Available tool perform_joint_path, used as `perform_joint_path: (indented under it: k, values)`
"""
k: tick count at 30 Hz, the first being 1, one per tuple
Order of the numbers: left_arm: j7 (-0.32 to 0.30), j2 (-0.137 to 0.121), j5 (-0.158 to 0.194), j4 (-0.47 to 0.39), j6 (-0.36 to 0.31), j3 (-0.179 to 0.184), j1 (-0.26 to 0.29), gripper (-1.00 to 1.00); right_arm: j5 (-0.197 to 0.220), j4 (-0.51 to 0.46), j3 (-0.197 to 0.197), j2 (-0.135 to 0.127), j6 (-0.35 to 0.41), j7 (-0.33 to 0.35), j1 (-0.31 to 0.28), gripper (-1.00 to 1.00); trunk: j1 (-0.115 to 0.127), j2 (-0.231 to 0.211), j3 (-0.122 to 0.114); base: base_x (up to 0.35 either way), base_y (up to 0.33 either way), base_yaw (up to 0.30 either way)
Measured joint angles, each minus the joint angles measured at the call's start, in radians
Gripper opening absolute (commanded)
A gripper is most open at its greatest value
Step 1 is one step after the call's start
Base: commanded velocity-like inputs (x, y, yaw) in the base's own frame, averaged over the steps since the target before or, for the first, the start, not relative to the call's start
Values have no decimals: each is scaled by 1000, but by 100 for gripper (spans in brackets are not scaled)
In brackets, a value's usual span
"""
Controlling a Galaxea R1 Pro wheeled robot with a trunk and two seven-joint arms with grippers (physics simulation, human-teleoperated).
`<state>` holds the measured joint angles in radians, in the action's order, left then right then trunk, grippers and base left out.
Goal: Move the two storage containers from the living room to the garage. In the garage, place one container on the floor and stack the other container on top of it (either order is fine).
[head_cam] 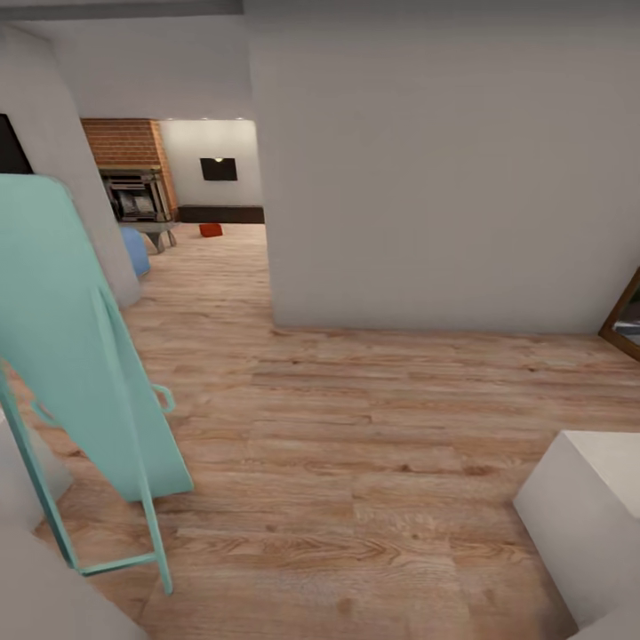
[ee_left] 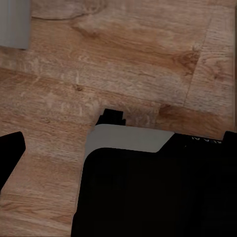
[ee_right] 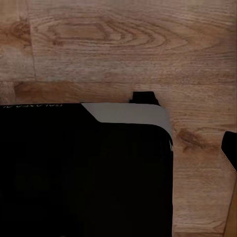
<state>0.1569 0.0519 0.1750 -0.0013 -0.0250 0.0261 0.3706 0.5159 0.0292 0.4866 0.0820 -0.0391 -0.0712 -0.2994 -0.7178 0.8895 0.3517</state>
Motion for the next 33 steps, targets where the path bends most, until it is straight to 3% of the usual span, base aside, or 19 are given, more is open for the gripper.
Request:
perform_joint_path:
  k: [33]
  values:
    - [0, 0, 1, 0, 0, 0, 0, 100, 0, 0, 0, 0, 0, 0, 0, 100, 0, 0, 0, 323, 0, 0]
